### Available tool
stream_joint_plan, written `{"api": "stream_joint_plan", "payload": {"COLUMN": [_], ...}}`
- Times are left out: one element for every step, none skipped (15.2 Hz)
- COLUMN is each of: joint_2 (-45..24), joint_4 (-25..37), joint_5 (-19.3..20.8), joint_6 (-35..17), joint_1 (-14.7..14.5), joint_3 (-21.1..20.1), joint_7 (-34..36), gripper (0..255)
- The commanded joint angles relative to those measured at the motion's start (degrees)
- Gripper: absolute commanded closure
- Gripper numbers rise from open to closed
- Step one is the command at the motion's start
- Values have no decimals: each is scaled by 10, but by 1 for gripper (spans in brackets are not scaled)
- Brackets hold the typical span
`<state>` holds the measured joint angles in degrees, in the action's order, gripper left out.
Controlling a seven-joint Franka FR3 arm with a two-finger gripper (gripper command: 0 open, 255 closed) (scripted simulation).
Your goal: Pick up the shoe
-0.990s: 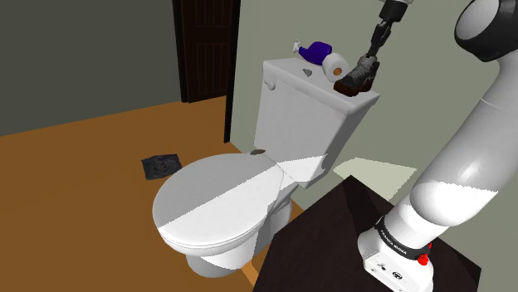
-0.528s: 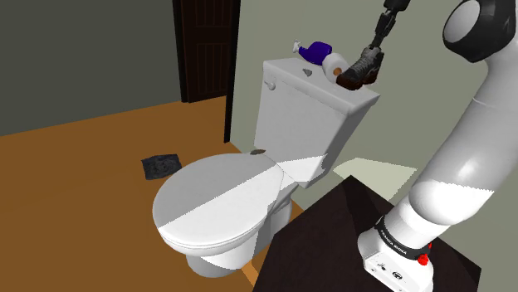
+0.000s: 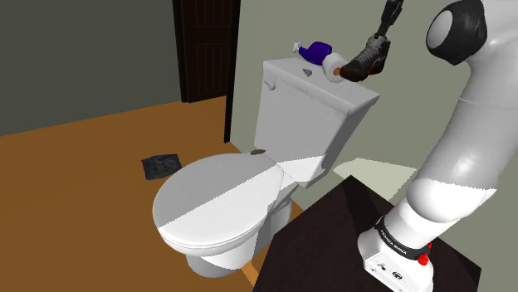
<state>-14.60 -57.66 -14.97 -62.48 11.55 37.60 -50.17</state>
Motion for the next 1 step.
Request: {"api": "stream_joint_plan", "payload": {"joint_2": [-9], "joint_4": [19], "joint_5": [-7], "joint_6": [10], "joint_1": [8], "joint_3": [1], "joint_7": [-2], "gripper": [255]}}
